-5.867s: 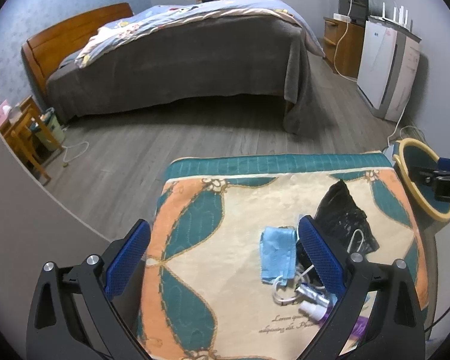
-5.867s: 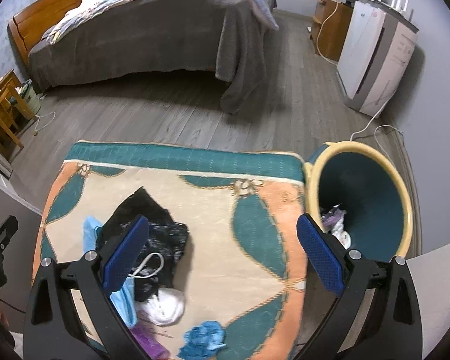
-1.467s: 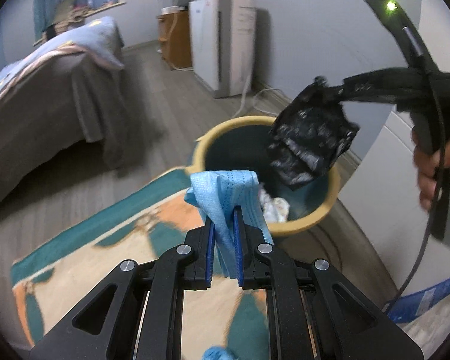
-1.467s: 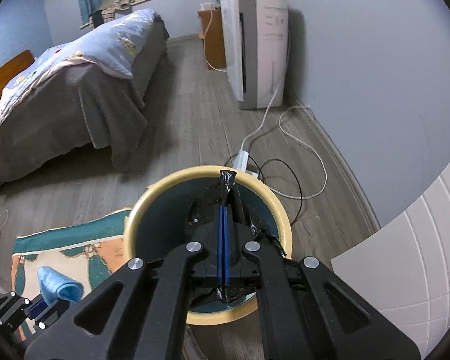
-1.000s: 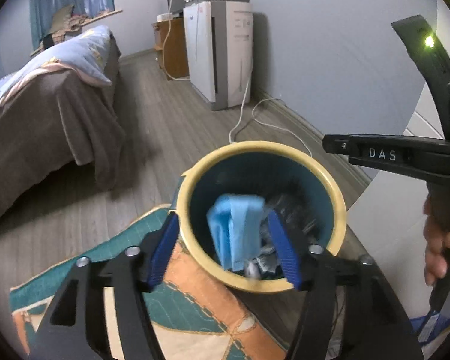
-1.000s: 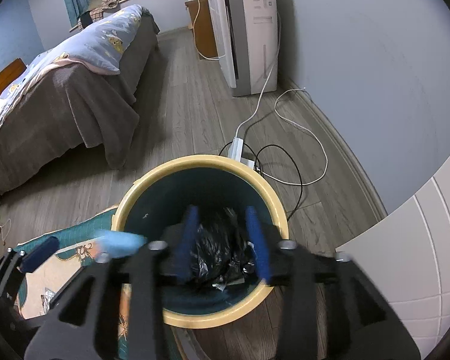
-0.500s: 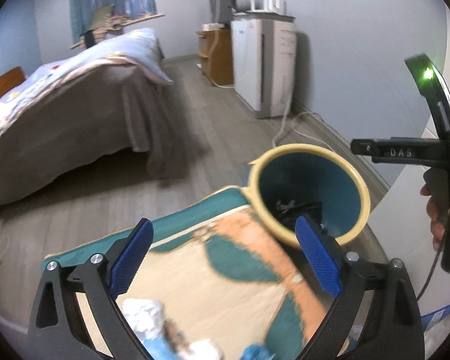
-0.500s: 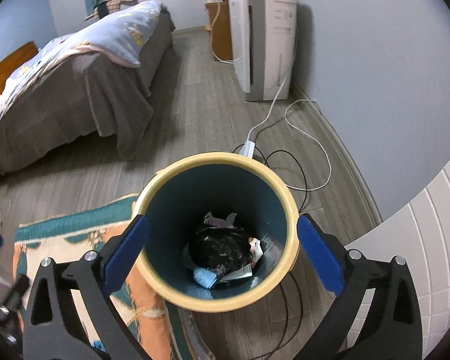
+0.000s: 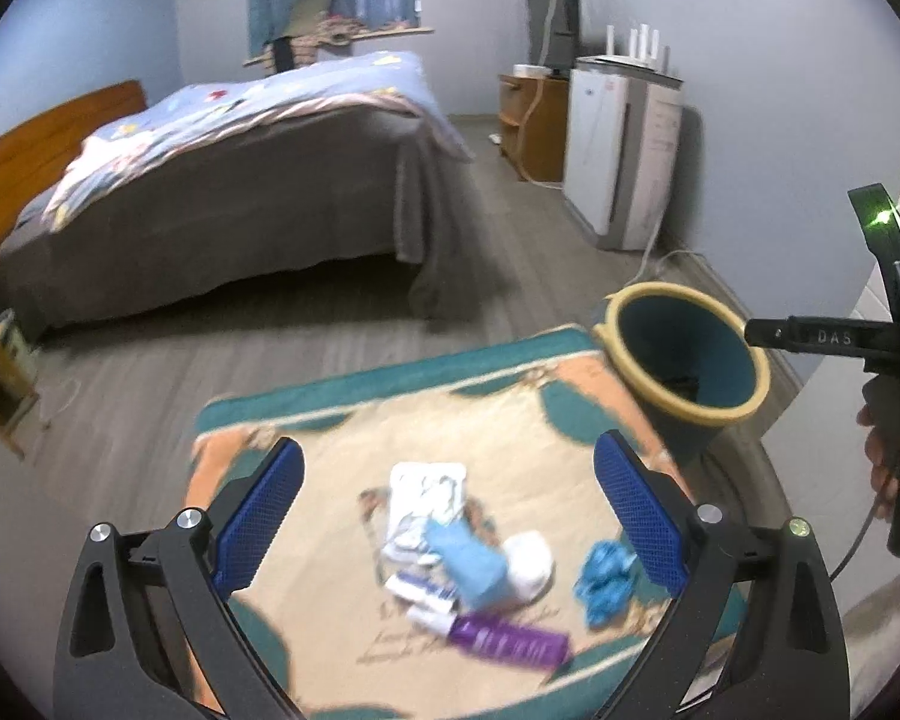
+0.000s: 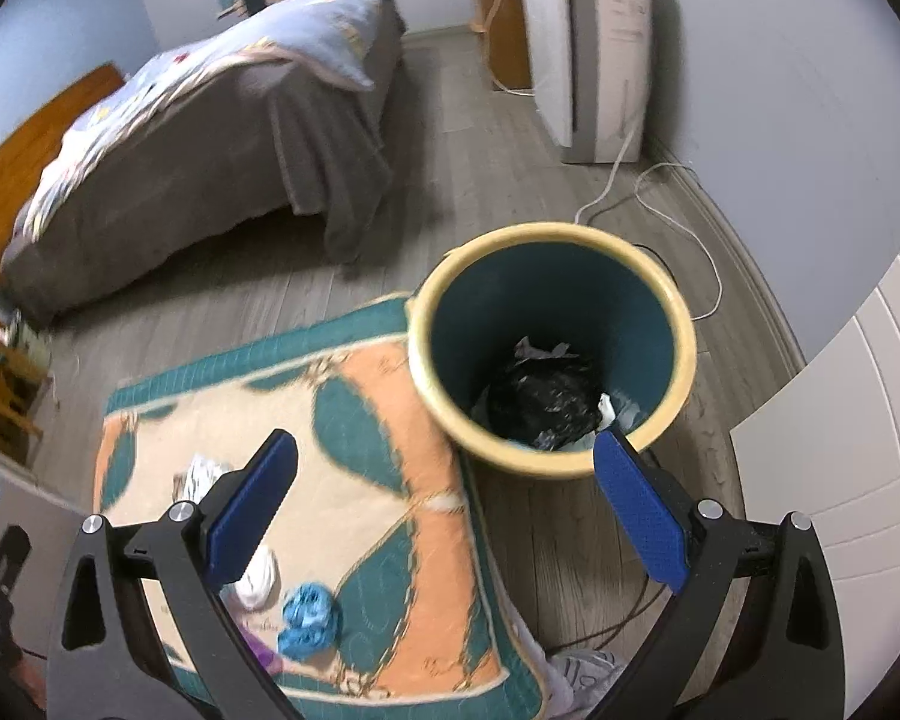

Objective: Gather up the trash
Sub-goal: 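Move both open tools back over the cushion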

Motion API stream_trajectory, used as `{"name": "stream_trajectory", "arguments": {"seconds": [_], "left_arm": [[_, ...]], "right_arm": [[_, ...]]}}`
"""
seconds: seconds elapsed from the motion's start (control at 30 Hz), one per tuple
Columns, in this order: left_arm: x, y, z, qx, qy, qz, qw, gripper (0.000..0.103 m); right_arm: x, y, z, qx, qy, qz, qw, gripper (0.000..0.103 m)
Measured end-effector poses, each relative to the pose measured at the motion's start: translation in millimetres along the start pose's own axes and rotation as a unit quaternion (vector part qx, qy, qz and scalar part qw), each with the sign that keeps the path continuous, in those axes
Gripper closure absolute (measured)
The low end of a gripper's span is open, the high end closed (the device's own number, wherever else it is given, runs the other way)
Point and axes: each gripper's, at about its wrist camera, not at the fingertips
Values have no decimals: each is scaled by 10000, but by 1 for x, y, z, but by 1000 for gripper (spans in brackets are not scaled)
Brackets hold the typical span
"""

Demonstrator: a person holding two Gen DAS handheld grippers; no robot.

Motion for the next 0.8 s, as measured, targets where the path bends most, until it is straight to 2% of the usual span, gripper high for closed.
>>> {"name": "stream_trajectory", "arguments": {"seconds": [0.1, 0.23, 0.47, 0.8], "left_arm": [[16, -5, -16, -1, -217, -31, 9998, 7], [40, -5, -27, -137, -364, -35, 9992, 6], [62, 15, -27, -434, -56, -231, 9988, 6], [79, 53, -25, -312, -284, -844, 9955, 6]], "right_arm": [[17, 3, -19, -11, -119, -51, 9999, 6], [40, 16, -38, -290, -104, -314, 9990, 6], [66, 42, -47, 139, -119, -630, 9978, 6], [84, 73, -65, 582, -560, -875, 9929, 6]]}}
Point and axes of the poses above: each gripper's, at about its wrist camera, not at the fingertips, and y roughly the way its jaws point, z to its right, x to its underside, and after that the axes turned 14 degrees about -z, right-handed
